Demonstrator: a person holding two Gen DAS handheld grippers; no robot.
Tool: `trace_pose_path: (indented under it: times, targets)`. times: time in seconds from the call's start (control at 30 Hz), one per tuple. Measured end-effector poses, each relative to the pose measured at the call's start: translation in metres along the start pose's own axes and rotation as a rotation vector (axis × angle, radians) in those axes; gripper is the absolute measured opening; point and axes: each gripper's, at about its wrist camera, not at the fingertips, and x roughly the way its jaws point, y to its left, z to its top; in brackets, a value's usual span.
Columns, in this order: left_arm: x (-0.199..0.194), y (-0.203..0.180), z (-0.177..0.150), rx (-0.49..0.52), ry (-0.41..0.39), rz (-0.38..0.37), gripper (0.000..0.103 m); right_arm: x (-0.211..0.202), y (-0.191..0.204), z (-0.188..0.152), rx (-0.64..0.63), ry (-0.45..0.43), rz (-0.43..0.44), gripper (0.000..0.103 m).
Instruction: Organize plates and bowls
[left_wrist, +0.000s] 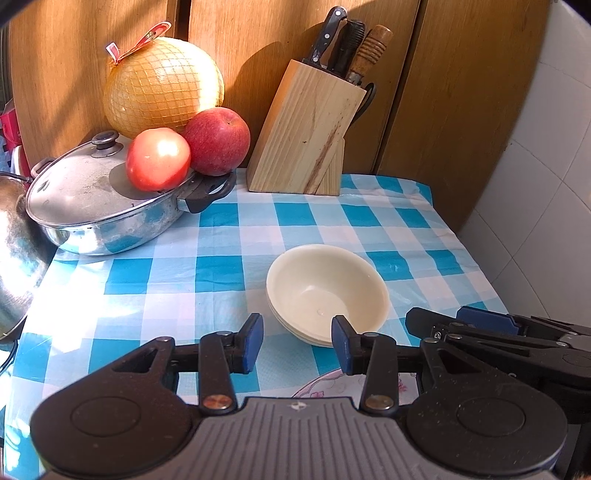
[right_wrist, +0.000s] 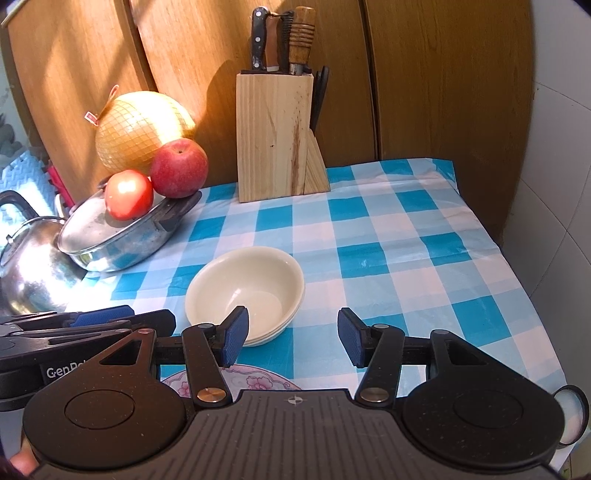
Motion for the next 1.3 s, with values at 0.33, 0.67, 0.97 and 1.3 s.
trace_pose_path:
  times: [0.33,0.67,0.97,1.3]
  targets:
    - [0.049,0.006,0.014,-0.063,0.069,0.017,0.034,0.05,-0.015,0.015,0.075,0.078,-0.067,0.063]
    - [0.084,-0.001,0.017,0.002,0.147,0.057,0.025,0.09,-0.028,0.013,0.184,0.193,0.007,0.06]
    - [0.09,-0.003,0.018,-0.01,0.177,-0.018,0.018,0.105,-0.029,0.011,0.247,0.26,0.1,0.023]
    - [0.063,-0.013,0.024,0.033,0.082,-0.013,0.017,0.082,-0.027,0.017,0.227,0.196,0.122,0.023]
